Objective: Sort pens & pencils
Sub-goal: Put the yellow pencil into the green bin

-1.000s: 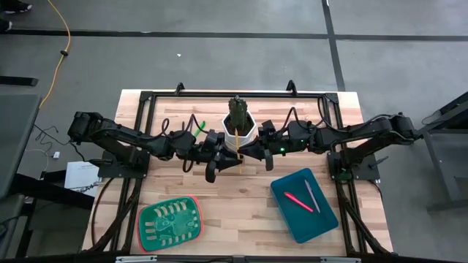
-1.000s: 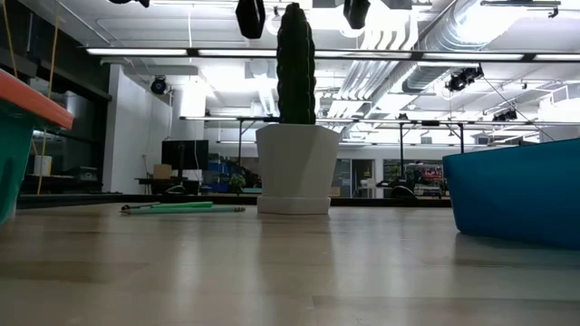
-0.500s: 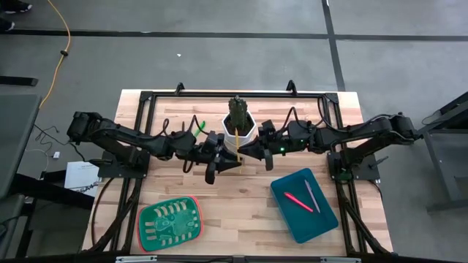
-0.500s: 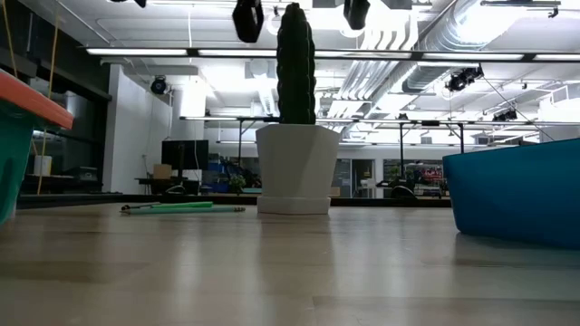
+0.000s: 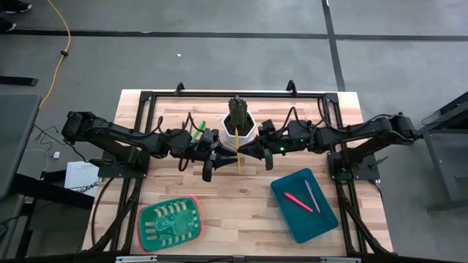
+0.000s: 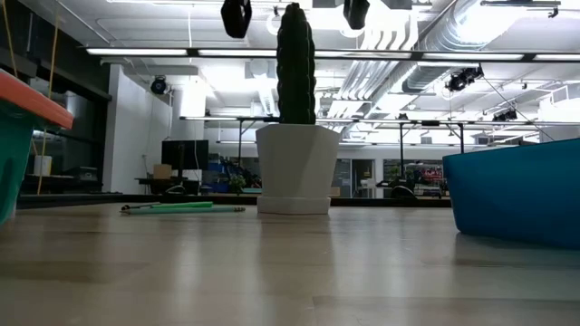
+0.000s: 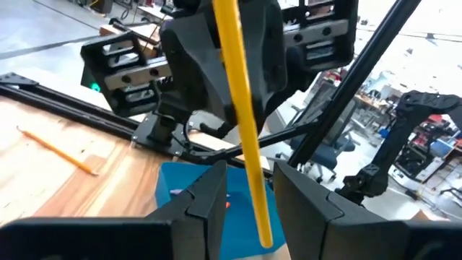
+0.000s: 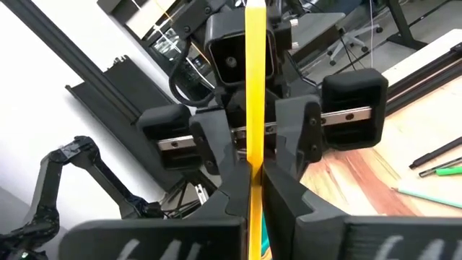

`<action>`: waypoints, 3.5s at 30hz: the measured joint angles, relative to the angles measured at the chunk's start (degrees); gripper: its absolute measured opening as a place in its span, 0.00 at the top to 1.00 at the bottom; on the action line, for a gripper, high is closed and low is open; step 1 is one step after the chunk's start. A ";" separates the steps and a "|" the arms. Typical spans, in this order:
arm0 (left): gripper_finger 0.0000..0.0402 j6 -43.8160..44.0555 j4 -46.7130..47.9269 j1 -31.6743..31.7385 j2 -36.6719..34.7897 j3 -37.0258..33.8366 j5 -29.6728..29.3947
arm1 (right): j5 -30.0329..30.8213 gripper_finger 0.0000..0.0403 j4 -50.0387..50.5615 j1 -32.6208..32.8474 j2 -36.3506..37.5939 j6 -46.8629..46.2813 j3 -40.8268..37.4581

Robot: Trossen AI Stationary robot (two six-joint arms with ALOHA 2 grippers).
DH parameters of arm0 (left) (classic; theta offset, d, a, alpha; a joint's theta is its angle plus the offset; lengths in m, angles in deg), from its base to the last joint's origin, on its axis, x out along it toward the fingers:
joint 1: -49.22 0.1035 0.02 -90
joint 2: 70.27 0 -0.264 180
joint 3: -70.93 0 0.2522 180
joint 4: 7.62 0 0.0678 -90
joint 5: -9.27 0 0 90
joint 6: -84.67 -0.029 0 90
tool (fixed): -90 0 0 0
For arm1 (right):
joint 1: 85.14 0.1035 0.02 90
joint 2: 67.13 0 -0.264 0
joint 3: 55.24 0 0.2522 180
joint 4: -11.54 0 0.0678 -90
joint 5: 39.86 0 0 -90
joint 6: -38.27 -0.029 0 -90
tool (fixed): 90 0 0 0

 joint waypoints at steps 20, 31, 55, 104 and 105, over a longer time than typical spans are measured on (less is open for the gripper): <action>0.79 0.91 -1.90 -0.04 0.04 0.00 -0.62 | -0.04 0.98 -0.27 0.00 0.00 0.60 0.00; 0.98 0.30 -2.25 -0.04 0.04 -0.02 -0.68 | -0.07 0.98 -0.69 0.00 0.00 1.09 0.02; 0.85 0.45 -2.58 -0.04 0.09 -0.02 -0.27 | -0.52 0.98 -0.66 0.02 0.00 1.51 0.02; 0.96 1.37 -6.75 0.00 3.30 -0.04 2.33 | -1.01 0.98 -0.95 0.02 0.04 2.14 0.09; 0.95 1.37 -6.75 0.00 3.30 -0.04 2.33 | -0.98 0.98 -0.95 0.02 0.04 2.14 0.09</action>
